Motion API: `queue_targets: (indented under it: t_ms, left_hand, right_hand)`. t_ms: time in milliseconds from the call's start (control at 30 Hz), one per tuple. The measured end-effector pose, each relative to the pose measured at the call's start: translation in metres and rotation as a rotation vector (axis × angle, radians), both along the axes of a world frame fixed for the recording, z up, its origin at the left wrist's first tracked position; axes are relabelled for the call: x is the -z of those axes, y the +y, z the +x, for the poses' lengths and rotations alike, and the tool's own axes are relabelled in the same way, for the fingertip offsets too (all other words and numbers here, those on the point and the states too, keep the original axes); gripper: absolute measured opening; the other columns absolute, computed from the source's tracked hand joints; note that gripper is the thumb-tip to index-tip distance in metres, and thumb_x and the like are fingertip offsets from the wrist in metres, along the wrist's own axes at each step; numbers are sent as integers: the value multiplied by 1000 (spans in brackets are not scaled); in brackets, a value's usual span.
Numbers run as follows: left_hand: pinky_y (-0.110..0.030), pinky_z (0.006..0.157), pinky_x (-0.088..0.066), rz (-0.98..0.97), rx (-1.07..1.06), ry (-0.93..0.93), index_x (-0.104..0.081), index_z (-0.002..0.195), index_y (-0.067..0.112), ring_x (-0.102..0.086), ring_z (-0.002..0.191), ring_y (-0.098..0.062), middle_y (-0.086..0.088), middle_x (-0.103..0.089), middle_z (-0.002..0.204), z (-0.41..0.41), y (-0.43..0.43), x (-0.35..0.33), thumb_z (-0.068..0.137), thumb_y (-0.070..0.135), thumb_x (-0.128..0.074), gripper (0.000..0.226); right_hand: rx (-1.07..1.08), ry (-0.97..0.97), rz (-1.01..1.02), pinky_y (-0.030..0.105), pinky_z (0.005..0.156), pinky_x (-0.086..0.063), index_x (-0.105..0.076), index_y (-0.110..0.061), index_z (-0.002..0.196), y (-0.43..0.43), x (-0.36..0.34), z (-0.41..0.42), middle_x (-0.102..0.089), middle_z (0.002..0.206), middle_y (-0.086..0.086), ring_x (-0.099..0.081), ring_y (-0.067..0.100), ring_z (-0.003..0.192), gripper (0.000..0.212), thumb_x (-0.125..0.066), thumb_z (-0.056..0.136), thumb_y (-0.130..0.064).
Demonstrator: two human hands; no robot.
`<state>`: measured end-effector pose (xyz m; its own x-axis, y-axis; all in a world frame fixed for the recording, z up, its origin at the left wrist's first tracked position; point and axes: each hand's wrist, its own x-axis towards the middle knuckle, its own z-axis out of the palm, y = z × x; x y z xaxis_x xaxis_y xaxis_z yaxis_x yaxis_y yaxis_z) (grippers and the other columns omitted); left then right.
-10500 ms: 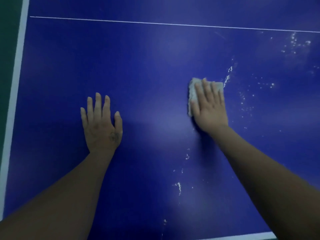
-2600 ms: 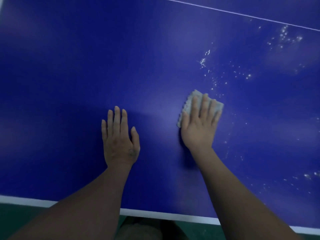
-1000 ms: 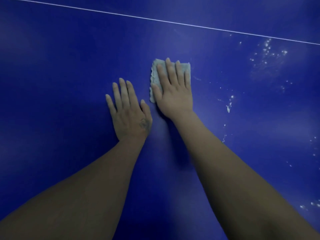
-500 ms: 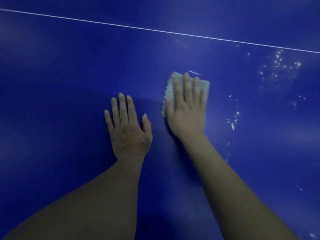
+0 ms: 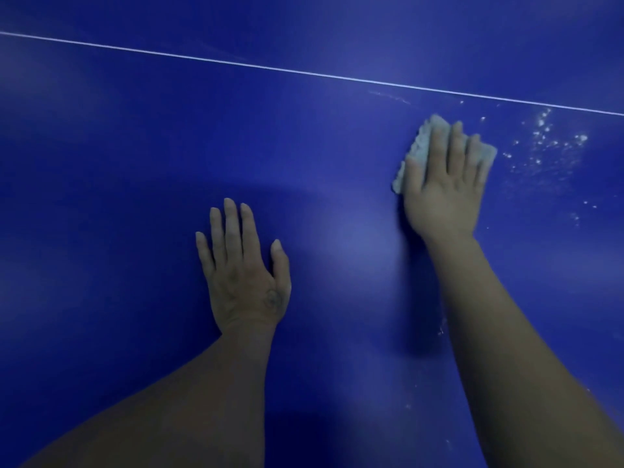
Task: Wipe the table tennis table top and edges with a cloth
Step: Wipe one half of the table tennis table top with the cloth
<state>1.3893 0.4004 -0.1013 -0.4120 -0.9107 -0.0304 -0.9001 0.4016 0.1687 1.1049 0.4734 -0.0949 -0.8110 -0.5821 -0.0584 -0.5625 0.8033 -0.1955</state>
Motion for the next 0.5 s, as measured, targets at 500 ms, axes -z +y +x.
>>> queue_targets:
  t_ms: [500]
  left_hand:
    - [-55, 136, -5, -17, 6, -3, -17, 173, 11, 1, 169, -23, -5, -7, 182, 0, 0, 1, 110, 49, -29, 74]
  right_hand:
    - [-201, 13, -36, 52, 133, 0, -19, -28, 171, -81, -1, -29, -18, 178, 3, -9, 31, 165, 73, -17, 104, -58]
